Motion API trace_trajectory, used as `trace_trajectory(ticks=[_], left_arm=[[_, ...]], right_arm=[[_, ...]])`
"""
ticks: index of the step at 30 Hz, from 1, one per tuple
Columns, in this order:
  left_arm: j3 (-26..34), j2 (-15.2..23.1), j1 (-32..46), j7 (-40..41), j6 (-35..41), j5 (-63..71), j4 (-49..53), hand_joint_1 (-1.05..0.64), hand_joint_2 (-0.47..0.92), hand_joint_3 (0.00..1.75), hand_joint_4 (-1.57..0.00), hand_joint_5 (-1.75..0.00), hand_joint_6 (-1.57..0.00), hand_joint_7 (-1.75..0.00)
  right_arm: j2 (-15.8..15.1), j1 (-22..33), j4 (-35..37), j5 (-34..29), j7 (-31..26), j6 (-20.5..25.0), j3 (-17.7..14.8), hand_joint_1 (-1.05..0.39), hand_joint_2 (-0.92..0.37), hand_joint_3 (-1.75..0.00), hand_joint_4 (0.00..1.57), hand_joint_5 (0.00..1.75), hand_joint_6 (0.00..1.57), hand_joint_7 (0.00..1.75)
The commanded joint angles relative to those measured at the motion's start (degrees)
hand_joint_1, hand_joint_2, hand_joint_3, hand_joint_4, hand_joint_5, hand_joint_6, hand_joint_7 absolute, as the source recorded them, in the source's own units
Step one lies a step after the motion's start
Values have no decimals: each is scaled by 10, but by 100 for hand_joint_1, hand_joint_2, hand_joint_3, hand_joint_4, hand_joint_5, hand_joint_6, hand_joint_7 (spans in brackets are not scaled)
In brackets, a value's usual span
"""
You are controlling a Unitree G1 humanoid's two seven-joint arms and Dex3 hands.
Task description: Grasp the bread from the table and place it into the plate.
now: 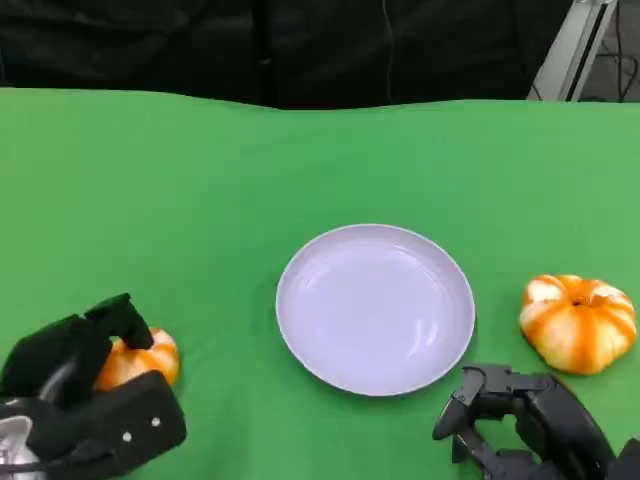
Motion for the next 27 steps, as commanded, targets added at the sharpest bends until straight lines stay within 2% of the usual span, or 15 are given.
trace_trajectory(ticks=[1,5,15,27], left_arm=[[7,4,16,9,-9,1,-36,-12,81,1,-65,-175,-49,-175],[12,7,32,25,-31,9,-82,-10,81,0,-64,-175,-48,-175],[19,4,55,-17,-5,32,-241,-11,83,1,-66,-175,-47,-175],[-7,-36,30,-50,-1,43,-295,-11,83,0,-66,-175,-46,-175]], right_arm=[[-4,0,-1,0,-4,1,-2,-13,-62,-96,82,149,85,117],[-4,1,-2,-2,-7,-2,-2,-12,-62,-96,81,150,84,117],[-2,-2,4,3,-3,-4,-1,-11,-62,-96,81,149,85,117],[-1,-4,9,3,-2,-5,-1,-11,-64,-94,81,148,85,115]])
